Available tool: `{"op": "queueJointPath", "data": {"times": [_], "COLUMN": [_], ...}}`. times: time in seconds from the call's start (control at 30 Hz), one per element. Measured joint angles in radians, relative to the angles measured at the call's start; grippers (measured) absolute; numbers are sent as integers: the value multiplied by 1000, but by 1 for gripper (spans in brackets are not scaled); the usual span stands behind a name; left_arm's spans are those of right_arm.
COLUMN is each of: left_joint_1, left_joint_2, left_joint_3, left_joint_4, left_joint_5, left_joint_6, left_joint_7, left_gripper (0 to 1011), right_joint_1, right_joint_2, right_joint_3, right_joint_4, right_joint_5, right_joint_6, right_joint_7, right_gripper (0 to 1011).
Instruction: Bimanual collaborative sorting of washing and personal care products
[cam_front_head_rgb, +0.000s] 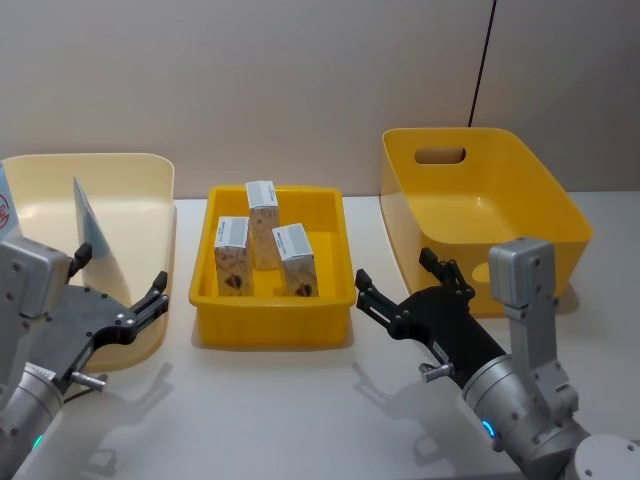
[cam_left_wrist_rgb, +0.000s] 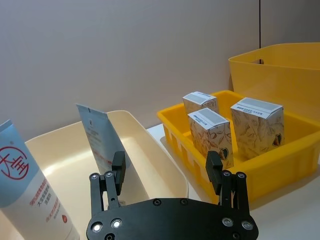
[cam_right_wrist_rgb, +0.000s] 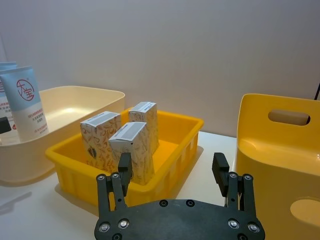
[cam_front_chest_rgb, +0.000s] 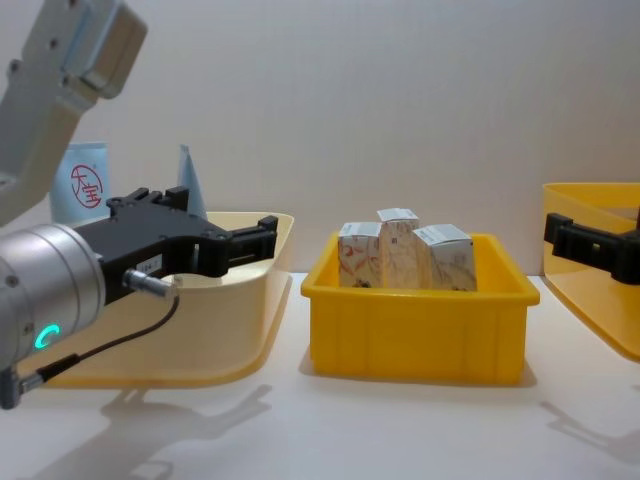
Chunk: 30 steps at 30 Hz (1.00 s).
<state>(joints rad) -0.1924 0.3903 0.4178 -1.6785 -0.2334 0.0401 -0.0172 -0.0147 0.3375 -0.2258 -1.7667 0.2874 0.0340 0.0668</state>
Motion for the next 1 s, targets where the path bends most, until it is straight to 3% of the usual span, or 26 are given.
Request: {"op": "queueJointPath", "data": {"times": [0.47, 1.0], "left_joint_1": [43, -10], "left_joint_2": [-8, -56], "left_joint_3": [-45, -64], "left_joint_4": [-50, -2], "left_joint_5": [-34, -41], "left_joint_6": [55, 118], "left_joint_7": [25, 43], "left_gripper": [1003, 1003], "right_joint_1": [0, 0], "right_joint_2": [0, 0], "right_joint_3": [0, 0], "right_joint_4": [0, 0], "right_joint_5": [0, 0], "right_joint_6": [0, 0], "right_joint_7": [0, 0], "right_gripper": [1001, 1001]}}
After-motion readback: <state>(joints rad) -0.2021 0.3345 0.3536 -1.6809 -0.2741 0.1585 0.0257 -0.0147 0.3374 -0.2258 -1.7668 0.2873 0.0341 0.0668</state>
